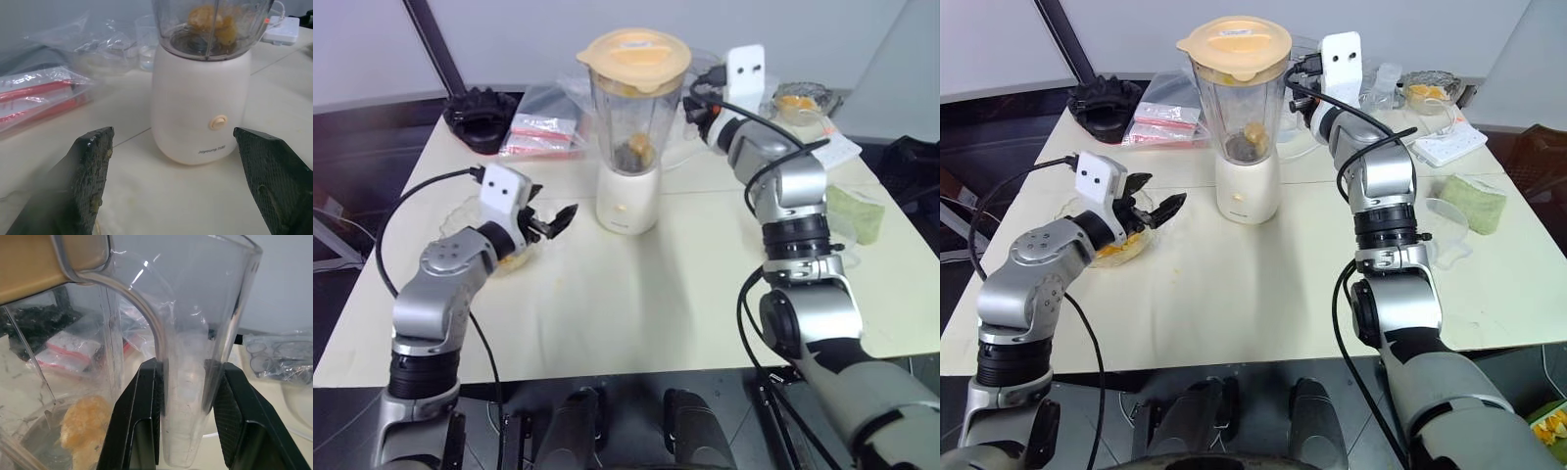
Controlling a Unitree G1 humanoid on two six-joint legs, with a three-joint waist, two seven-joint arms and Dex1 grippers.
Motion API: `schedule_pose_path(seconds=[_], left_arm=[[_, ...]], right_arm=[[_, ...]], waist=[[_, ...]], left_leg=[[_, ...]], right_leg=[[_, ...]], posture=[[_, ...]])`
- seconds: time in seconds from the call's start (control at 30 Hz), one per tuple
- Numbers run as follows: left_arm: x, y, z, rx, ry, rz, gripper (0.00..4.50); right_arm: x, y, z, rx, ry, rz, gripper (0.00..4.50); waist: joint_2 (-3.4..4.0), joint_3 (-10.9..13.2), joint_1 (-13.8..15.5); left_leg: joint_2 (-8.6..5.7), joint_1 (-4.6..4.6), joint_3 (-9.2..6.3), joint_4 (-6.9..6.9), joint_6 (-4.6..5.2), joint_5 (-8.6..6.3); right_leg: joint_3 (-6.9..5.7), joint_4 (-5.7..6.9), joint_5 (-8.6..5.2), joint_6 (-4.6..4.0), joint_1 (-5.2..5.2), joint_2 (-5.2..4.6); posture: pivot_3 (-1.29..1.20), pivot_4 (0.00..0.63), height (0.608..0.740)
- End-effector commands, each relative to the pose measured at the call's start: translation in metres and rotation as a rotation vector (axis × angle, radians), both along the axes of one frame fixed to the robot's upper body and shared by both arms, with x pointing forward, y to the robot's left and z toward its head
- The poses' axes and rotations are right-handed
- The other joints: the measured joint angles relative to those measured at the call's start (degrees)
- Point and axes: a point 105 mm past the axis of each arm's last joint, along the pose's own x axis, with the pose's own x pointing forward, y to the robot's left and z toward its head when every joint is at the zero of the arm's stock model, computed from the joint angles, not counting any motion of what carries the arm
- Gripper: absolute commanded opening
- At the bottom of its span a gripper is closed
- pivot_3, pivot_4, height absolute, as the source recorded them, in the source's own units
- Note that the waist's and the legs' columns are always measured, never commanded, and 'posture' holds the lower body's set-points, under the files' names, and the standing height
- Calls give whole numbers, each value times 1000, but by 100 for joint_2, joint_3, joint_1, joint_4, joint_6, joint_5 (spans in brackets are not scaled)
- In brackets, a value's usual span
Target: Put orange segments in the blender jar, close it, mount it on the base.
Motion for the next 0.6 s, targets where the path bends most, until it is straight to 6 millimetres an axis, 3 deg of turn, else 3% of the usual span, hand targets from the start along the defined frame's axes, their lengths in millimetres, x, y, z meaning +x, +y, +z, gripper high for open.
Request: schedule_pose_path(seconds=[0.03,0.2,0.33,0.6], left_arm=[[-4,-8,12,-3,-61,-27,4165],[-4,-9,10,-13,-52,-41,4165],[-5,-11,8,-46,-39,-59,4165],[-17,-20,-14,-54,27,-139,4165]], right_arm=[[4,-7,-13,-62,40,-25,1983],[-5,-11,-8,-169,-31,-57,4415],[-32,-17,-28,-277,-43,-67,4415],[-98,-19,-101,-247,-2,23,4415]], waist=[[-3,-2,-4],[-1,0,-9],[-2,0,2],[-6,-1,2]], left_leg=[[0,1,0,0,0,0],[1,-2,0,-1,0,0],[1,-10,-4,-5,0,0],[3,-6,-3,-1,0,-1]], right_leg=[[0,0,0,0,1,0],[-1,0,-1,-2,-3,1],[-2,-3,3,7,-11,1],[-5,-9,-6,-7,-1,-2]], posture=[[0,150,740],[0,150,740],[0,150,740],[0,150,740]])
